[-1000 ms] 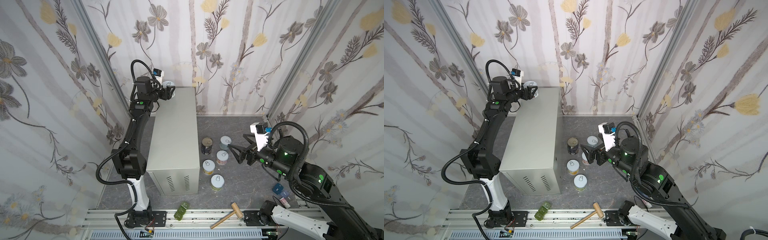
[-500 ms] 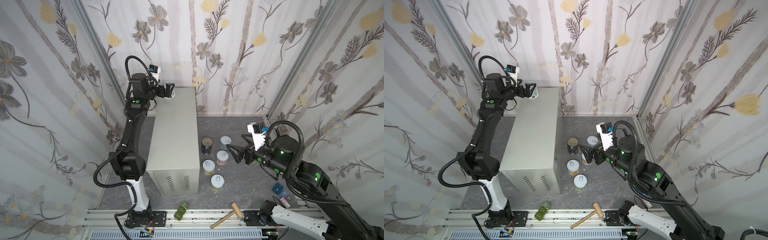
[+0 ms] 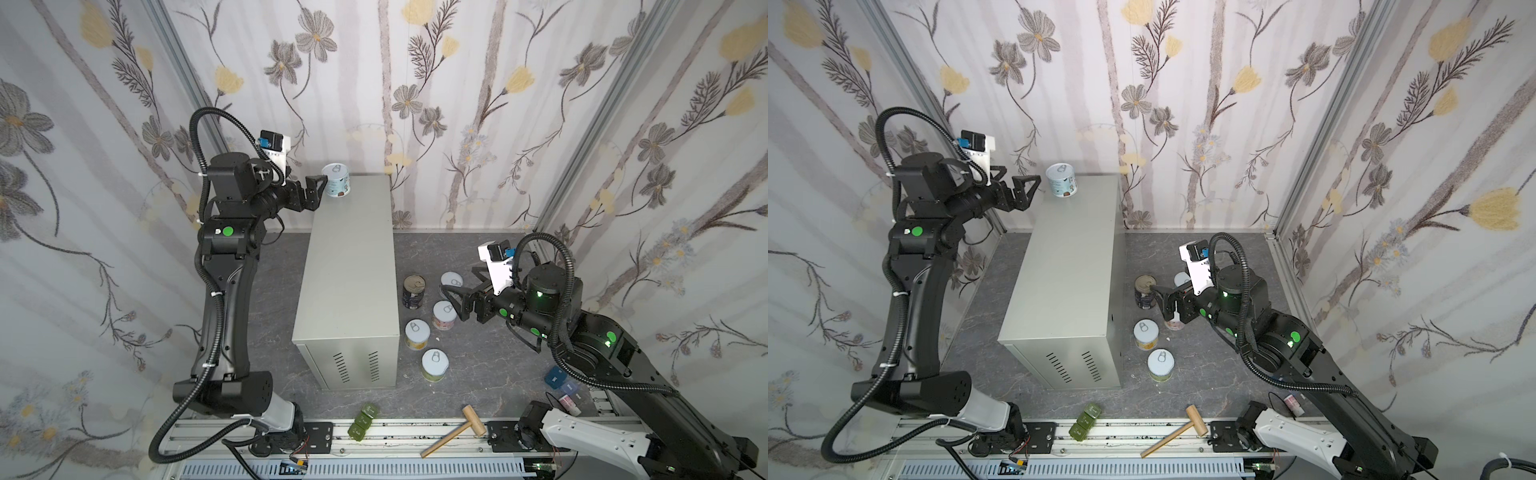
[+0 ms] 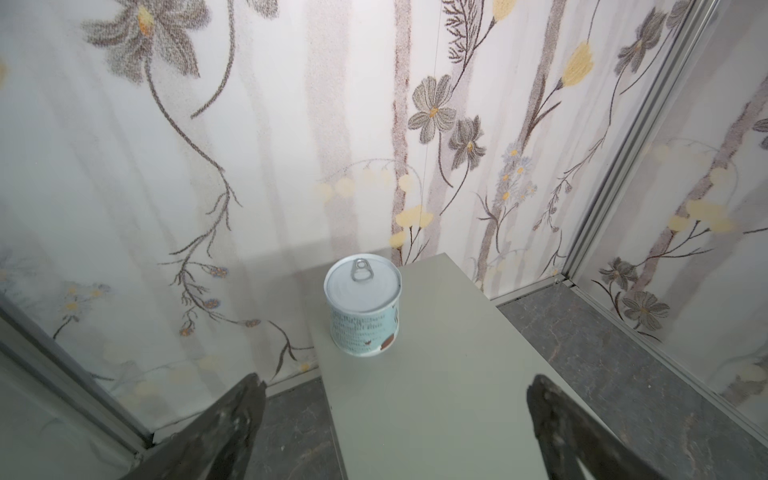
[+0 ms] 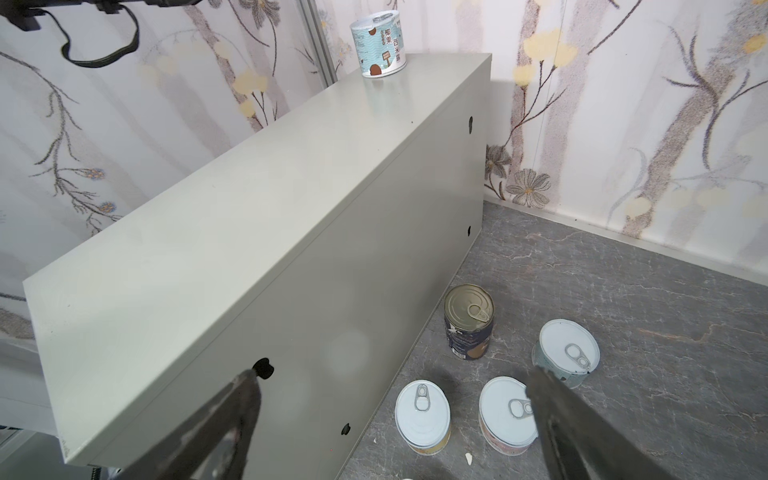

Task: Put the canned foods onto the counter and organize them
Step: 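Release the can and withdraw the left gripper while the right gripper reaches for cans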

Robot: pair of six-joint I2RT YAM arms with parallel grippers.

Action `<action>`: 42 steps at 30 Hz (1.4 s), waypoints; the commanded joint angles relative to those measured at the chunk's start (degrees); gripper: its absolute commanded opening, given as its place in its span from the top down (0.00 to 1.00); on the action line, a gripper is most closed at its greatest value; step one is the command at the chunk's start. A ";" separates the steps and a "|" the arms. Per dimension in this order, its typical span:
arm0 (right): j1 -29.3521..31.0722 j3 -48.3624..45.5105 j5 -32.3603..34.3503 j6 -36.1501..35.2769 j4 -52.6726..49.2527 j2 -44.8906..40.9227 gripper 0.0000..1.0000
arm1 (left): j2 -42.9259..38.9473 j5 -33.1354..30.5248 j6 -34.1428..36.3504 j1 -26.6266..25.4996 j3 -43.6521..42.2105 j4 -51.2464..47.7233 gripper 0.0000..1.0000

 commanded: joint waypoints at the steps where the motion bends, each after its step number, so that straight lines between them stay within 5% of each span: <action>1: 0.02 -0.92 1.13 0.47 4.33 0.23 0.00 | -6.26 -1.03 -2.41 0.10 -4.42 -3.60 0.00; 6: -0.42 -3.45 2.44 0.90 5.18 0.71 0.00 | -17.88 0.37 -4.02 0.10 -13.51 -4.26 0.00; 15: -1.08 -8.89 6.67 5.46 1.00 3.75 0.00 | -24.38 4.13 -4.76 0.11 -16.77 -15.40 0.00; 26: -0.06 -28.70 -6.74 13.76 4.60 8.08 0.00 | -28.46 8.67 -5.73 0.10 -20.46 -13.42 0.00; 33: 4.09 -38.67 -7.66 17.26 9.33 7.56 0.00 | -29.81 16.93 -8.23 0.10 -23.86 -8.22 0.00; 42: 7.78 -39.22 -5.33 18.25 12.23 11.67 0.00 | -32.56 17.25 -7.91 0.06 -24.87 -8.37 0.00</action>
